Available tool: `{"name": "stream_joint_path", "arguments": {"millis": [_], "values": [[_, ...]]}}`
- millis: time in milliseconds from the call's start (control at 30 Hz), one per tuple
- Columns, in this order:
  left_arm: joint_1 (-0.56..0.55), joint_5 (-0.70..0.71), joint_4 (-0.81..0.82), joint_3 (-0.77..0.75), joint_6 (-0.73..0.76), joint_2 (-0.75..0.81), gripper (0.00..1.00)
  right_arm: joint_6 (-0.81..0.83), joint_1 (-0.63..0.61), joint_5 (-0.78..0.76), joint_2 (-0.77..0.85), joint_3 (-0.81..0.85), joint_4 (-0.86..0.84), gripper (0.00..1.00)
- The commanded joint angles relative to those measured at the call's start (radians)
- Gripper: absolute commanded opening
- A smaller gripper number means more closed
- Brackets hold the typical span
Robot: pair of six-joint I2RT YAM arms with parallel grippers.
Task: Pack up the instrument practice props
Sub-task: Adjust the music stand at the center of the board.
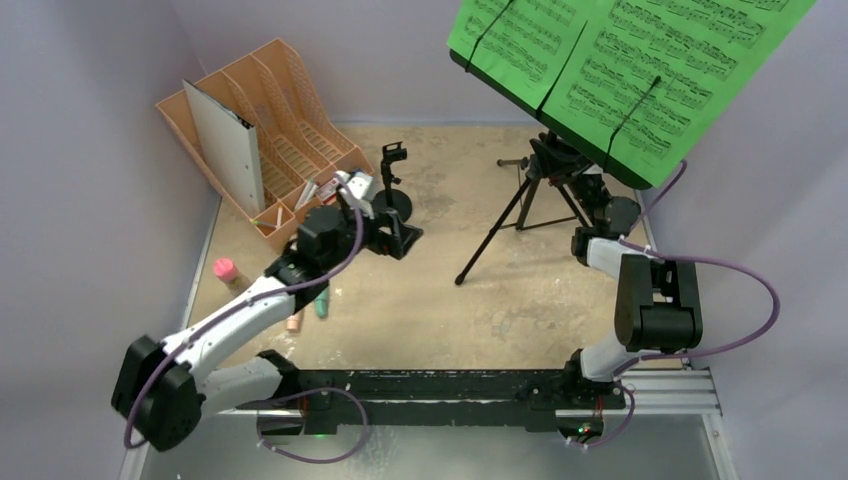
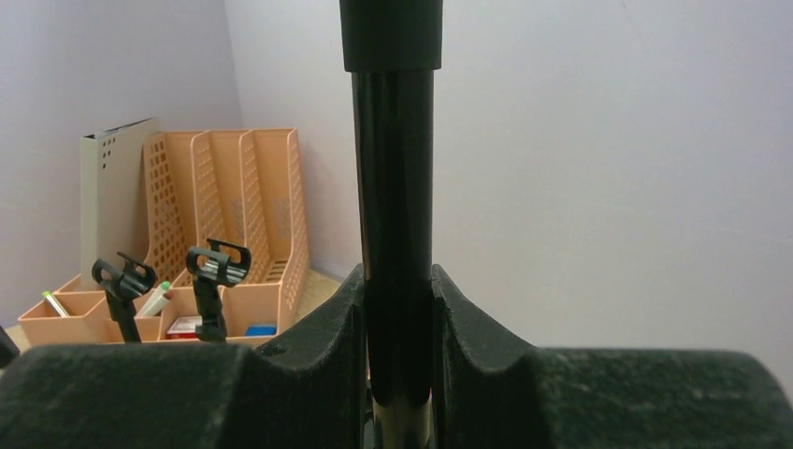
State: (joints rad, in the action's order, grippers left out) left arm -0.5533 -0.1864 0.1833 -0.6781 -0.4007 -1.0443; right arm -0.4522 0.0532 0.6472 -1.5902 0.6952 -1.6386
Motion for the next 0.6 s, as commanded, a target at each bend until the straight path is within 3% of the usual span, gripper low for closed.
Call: {"name": "stream_joint_path", "arguments": {"millis": [0, 300, 567], "values": [[-0.165, 0.133, 0.24, -0.07, 0.02, -0.139, 0.91, -0.063, -0.013, 0.181, -0.103, -0.073, -0.354, 0.0], [-0.325, 0.262, 0.554, -0.132, 0.156, -0.523, 0.89, -0.099, -0.013, 0.207, -0.115, -0.068, -0.39, 0.0], [-0.378, 0.256, 0.61, -0.253, 0.265, -0.741, 0.84, -0.097, -0.013, 0.22, -0.106, -0.053, -0.366, 0.0]]}}
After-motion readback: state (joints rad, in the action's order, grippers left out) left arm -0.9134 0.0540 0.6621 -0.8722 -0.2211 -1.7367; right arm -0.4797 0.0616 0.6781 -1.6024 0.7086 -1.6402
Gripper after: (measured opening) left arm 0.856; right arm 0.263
